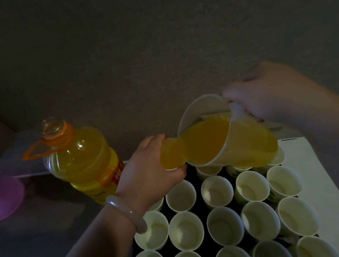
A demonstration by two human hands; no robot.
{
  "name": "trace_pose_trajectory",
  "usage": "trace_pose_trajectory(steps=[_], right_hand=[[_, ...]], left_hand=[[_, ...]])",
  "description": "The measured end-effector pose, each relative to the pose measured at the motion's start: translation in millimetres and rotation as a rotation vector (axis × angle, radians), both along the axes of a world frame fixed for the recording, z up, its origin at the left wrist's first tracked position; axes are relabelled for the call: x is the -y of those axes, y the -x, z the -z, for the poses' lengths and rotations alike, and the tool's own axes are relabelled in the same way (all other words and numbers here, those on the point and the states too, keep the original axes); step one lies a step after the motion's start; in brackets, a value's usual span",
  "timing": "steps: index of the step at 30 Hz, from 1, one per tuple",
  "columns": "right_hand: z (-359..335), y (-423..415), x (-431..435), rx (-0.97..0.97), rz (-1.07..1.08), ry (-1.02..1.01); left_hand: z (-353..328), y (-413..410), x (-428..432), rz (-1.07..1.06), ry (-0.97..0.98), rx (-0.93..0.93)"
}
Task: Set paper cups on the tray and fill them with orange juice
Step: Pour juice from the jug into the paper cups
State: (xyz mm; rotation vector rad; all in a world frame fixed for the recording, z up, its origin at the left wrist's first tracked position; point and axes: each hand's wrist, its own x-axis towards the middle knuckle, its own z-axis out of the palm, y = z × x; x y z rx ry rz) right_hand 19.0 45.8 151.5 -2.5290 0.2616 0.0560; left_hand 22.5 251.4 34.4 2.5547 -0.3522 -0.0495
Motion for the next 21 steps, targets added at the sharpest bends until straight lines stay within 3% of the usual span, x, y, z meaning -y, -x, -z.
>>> trace_pose_trajectory(steps=[5, 21], right_hand=[[-1, -1, 1, -0.010, -0.047, 0.064], [21, -1, 17, 0.028, 0.152, -0.320]], left_hand=[[0, 0, 2, 0.007, -0.002, -0.019], [-2, -3, 5, -0.001, 0.026, 0.007]])
